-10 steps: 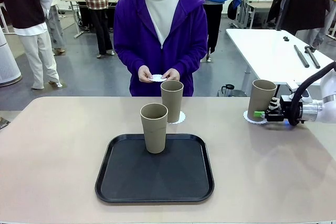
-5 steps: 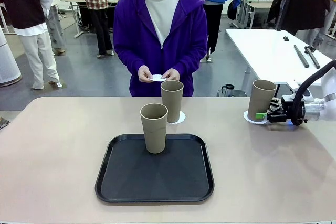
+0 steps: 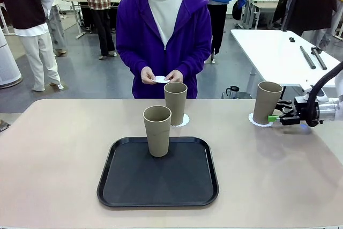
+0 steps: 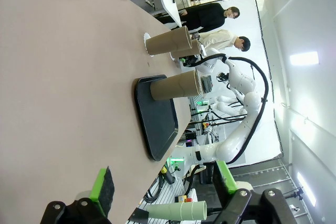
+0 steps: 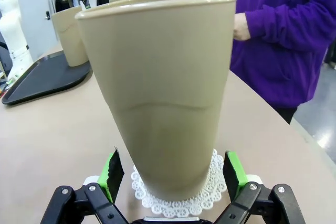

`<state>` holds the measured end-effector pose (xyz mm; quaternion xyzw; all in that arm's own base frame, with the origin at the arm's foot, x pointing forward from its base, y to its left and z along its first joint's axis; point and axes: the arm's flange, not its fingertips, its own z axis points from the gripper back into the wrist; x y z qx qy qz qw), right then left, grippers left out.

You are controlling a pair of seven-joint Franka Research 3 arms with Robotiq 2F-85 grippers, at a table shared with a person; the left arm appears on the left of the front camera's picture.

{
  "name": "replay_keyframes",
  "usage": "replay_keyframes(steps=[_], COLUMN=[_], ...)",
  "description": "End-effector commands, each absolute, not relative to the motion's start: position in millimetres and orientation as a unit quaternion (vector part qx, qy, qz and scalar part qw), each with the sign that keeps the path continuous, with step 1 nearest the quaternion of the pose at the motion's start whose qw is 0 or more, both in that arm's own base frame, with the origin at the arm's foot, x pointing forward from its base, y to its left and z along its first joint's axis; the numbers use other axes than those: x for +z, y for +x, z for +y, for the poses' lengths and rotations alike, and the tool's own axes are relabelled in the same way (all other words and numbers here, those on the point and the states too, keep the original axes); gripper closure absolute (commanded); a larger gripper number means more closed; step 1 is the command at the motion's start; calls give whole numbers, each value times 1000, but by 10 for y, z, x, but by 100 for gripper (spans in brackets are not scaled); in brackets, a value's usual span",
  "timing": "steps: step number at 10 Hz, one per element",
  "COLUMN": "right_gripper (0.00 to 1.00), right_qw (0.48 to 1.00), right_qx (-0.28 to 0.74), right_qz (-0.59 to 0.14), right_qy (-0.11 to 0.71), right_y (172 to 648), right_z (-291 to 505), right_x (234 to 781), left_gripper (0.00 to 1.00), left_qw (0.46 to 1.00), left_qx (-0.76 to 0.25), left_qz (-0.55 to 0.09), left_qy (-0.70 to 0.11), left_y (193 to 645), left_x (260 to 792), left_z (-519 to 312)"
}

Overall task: Place coasters on the table and set cups on them.
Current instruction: Take one Reusable plastic cup from the Flat Tray and place it on a coaster set by the human.

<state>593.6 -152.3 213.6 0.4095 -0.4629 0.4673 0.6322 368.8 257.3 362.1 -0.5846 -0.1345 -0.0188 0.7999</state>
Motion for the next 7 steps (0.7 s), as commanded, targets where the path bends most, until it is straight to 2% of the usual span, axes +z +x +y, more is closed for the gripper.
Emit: replay_keyframes(steps=[1, 3, 4, 6, 7], right_gripper=[0, 0, 0, 0, 0], right_qw=[659, 701, 733, 830, 859], right_qx=[470, 468, 464, 432, 414], right_qz=[-430, -396, -351, -259, -226], right_qy=[399, 364, 352, 241, 199], right_y=[5854, 5656, 5540, 5367, 5277], right_z=[-1566, -1590, -1533, -1468, -1381], right_x=[2291, 2655, 2914, 3486, 3731], left_gripper=[0, 0, 0, 0, 0], left_qw=[800, 800, 800, 800, 800], left_qx=[-19, -19, -19, -19, -19], left_qz=[-135, -135, -135, -135, -135], left_qy=[-584, -584, -584, -584, -584], left_y=[3687, 3687, 3687, 3687, 3687], left_x=[3643, 3643, 3643, 3643, 3643], left_z=[2586, 2586, 2586, 2586, 2586])
